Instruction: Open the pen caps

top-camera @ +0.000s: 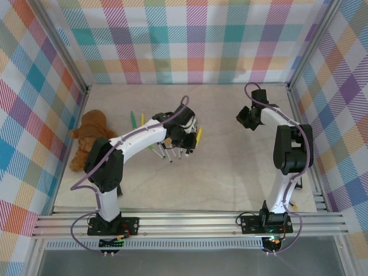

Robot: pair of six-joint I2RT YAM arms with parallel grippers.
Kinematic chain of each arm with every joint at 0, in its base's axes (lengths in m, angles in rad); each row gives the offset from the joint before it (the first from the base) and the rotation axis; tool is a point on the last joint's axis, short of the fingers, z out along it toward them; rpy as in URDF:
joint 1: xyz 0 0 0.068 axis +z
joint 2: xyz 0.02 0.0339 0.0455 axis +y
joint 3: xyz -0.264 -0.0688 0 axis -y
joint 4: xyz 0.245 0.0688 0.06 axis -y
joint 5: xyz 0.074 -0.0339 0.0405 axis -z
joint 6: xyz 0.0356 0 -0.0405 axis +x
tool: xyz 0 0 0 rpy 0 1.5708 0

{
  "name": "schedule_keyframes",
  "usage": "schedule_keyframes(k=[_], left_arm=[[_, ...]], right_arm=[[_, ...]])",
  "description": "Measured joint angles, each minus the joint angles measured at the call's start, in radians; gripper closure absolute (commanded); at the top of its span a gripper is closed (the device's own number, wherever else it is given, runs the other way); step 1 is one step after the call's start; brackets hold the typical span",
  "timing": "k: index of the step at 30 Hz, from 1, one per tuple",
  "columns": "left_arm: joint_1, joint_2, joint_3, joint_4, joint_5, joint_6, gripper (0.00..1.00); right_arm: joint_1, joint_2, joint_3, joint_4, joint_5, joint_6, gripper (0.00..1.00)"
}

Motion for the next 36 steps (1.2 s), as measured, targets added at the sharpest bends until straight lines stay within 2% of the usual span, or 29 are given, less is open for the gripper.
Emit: schedule_keyframes(k=[4, 7, 10, 12, 20, 28, 36], left_arm=[[0.107, -0.001, 0.006, -0.02, -0.036, 0.007, 1.0], [0.169, -0.001, 0.02, -0.044, -0.065, 0.013, 1.0], [0.223, 0.0, 0.051, -0.062, -0.089, 0.019, 1.0], [0.248, 0.01, 0.087, -0.073, -0.105, 0.023, 1.0], [0.279, 0.142, 0.256, -0.12, -0.161, 0.035, 1.0], [0.297, 0.283, 0.399, -0.19, -0.228, 0.053, 0.98], [0.335, 0.429, 0.542, -0.245, -0.304, 0.068, 0.89]], right_arm=[[0.0, 0.033, 0.014, -0.035, 0.057, -0.022, 1.0], [0.0, 0.045, 0.025, -0.063, 0.086, -0.033, 0.92], [0.0, 0.068, 0.05, -0.08, 0.108, -0.041, 0.79], [0.003, 0.081, 0.058, -0.087, 0.117, -0.048, 0.76], [0.018, 0.085, 0.066, -0.121, 0.156, -0.062, 0.68], [0.031, 0.073, 0.064, -0.14, 0.163, -0.07, 0.68], [0.108, -0.118, 0.003, -0.143, 0.149, -0.069, 0.67]])
